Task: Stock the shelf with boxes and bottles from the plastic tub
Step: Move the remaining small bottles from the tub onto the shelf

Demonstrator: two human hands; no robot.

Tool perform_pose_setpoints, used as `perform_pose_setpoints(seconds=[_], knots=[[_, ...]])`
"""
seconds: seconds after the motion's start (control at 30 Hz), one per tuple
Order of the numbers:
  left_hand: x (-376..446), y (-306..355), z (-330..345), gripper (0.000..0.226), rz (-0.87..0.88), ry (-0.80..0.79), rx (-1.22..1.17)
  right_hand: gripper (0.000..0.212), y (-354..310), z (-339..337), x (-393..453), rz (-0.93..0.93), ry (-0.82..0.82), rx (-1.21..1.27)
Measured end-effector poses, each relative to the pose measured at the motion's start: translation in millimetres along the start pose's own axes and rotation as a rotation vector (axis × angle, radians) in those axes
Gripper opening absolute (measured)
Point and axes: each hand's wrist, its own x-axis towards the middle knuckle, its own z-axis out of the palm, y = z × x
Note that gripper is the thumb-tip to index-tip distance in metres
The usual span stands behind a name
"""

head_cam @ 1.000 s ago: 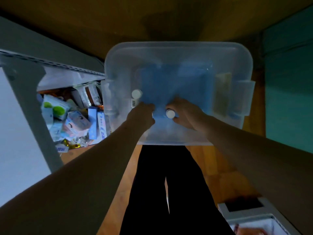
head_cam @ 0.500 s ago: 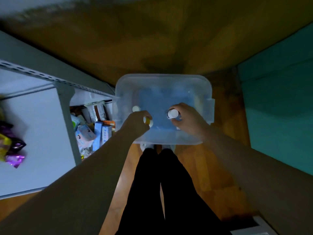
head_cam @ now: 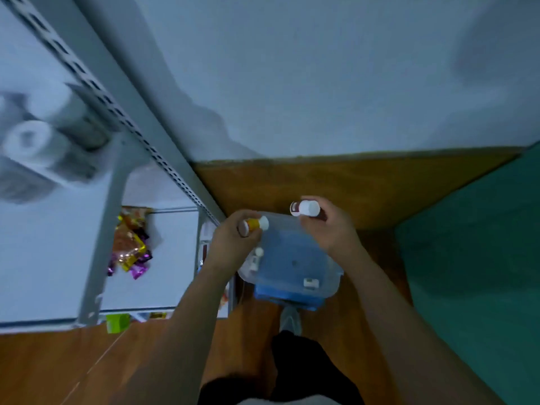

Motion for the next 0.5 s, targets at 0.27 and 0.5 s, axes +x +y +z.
perform_pose_setpoints(seconds=[0.27,0.5], knots=[[-97.4,67.2,-125.2,0.018,0.238,0.233,-0.293,0.028,-173.3,20.3,-79.6,-0.374,0.08,0.188],[-235.5,18.4,-265.4,0.017,0.275,0.538,-0.496,0.029,-293.6,121.0,-176.4,-0.636,-0.082,0.269]])
